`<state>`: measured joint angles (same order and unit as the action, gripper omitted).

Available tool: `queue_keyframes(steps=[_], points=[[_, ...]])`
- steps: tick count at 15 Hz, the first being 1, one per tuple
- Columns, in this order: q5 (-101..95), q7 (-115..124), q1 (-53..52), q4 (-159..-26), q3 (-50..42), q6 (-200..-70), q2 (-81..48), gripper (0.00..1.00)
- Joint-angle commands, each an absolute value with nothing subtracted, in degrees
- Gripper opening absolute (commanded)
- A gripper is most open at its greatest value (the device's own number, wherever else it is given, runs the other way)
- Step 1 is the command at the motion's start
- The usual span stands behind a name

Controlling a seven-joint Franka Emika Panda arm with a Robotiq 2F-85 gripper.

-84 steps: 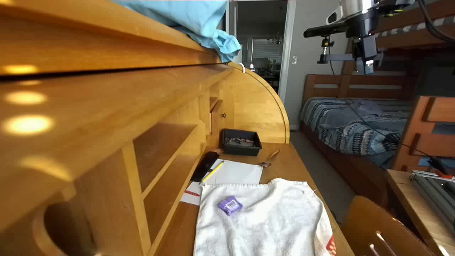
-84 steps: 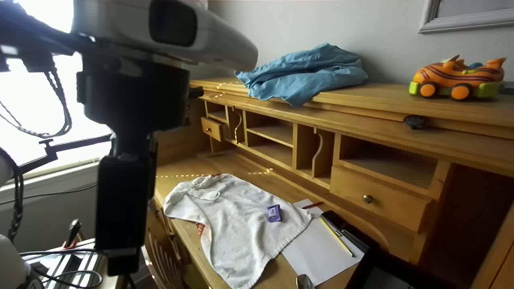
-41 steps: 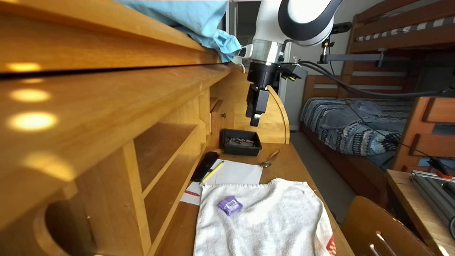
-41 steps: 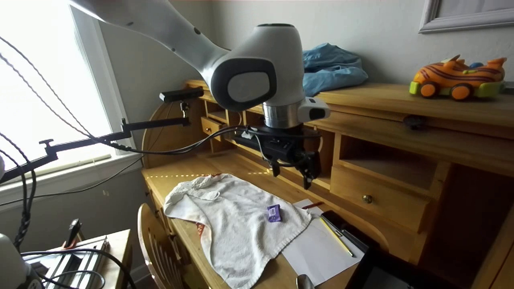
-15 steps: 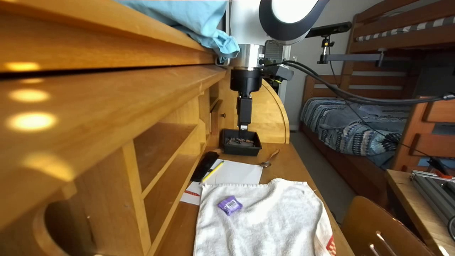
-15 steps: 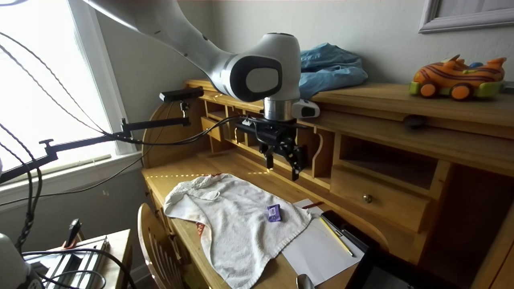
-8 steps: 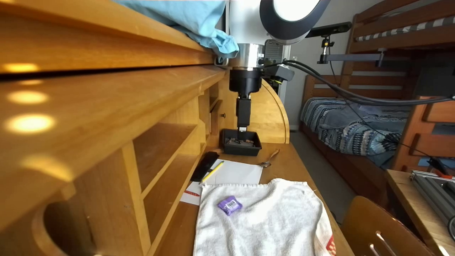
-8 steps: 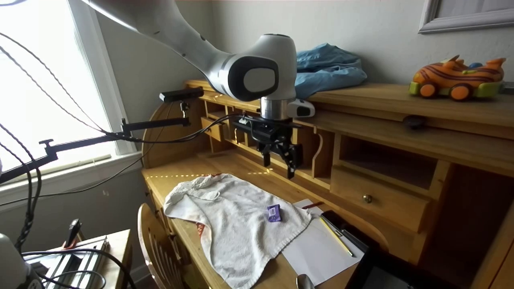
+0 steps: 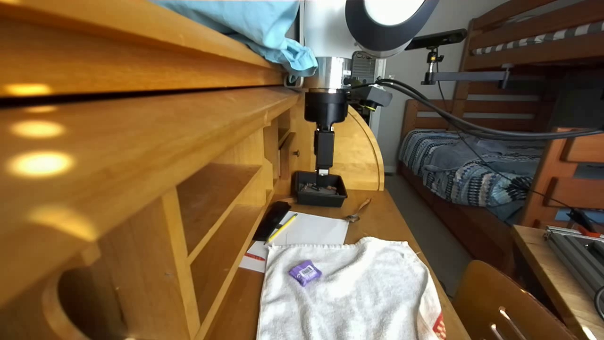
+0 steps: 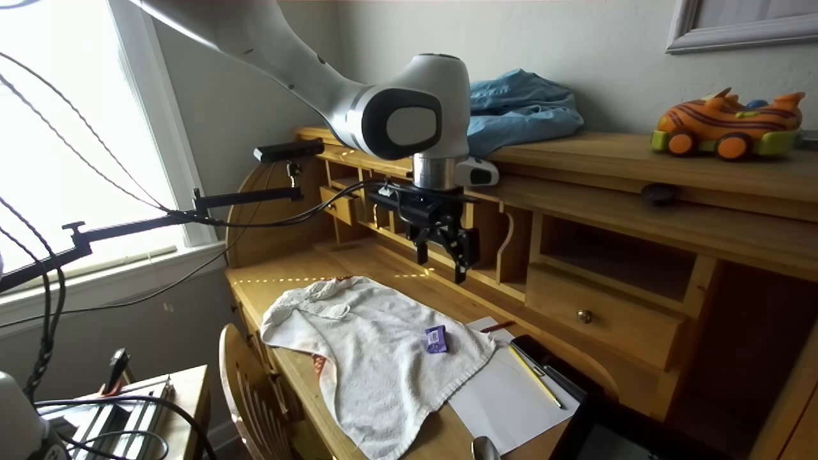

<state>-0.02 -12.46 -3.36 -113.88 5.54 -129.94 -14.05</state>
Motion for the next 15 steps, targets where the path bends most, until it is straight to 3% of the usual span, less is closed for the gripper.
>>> queue_keyframes(steps=[1, 15], points=[[0.0, -12.4, -3.4, -113.8, 5.5, -129.8, -14.1, 1.00], [-3.6, 0.3, -8.8, -117.2, 7.0, -131.5, -11.2, 1.00]])
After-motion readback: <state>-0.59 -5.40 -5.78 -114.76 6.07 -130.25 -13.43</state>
